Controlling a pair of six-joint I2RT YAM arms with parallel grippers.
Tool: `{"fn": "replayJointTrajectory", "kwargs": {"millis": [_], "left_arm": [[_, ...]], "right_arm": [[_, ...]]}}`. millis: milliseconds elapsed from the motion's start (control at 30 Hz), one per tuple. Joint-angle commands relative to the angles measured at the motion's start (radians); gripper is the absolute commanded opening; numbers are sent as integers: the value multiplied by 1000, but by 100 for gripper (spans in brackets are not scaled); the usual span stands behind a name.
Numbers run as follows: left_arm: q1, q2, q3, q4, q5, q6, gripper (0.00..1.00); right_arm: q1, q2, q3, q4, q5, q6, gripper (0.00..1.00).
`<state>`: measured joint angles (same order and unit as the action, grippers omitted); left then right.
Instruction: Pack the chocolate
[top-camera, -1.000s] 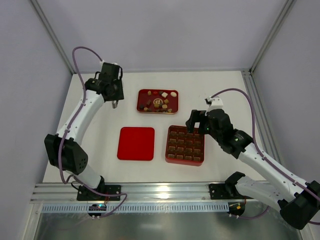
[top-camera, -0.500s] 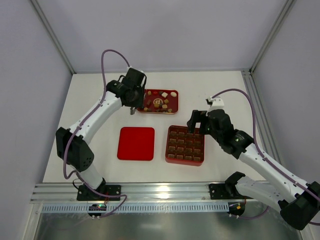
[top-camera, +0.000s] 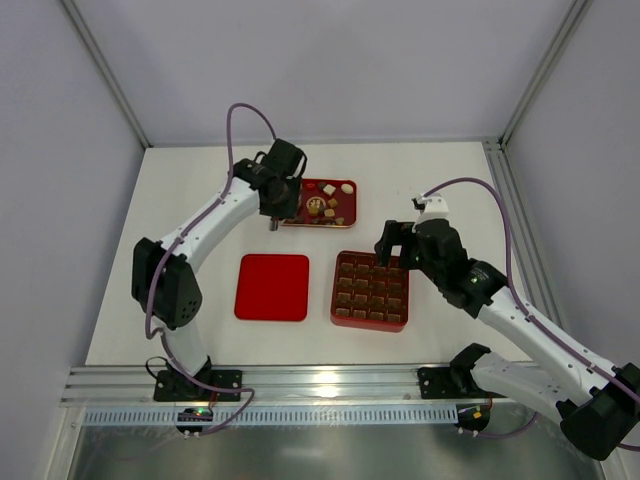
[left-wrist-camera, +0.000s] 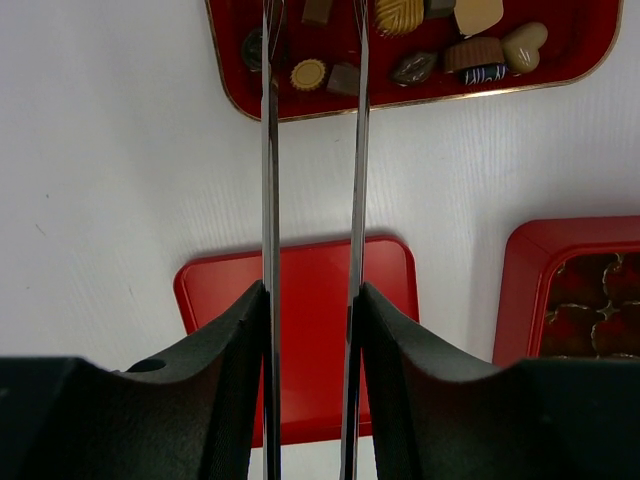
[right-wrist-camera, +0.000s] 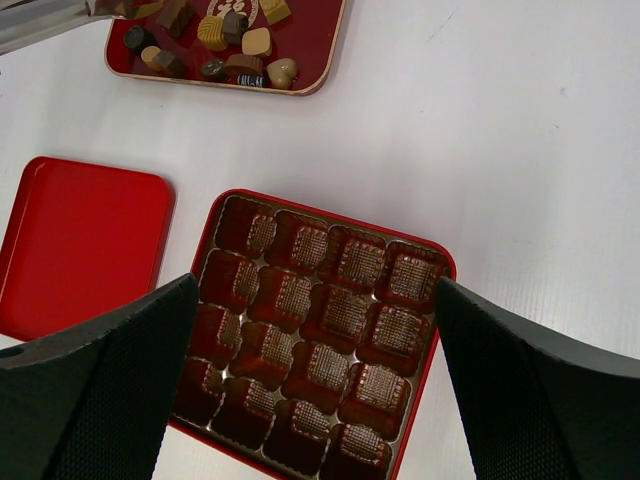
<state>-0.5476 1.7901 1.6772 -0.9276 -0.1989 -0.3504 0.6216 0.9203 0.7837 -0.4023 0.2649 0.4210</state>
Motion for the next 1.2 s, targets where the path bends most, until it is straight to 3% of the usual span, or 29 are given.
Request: {"fn": "replayJointTrajectory", "kwargs": {"millis": [0,700,1167], "left_arm": [[-8,18,55,15,9,30,41],[-11,112,65,58,-25,59,39],[-11,129,128,27,-34,77,20]], "right_arm": [[1,-12,32,11,22,5,100],[1,-12,17,13,33,7,100],[1,-12,15,10,39,5,100]]}}
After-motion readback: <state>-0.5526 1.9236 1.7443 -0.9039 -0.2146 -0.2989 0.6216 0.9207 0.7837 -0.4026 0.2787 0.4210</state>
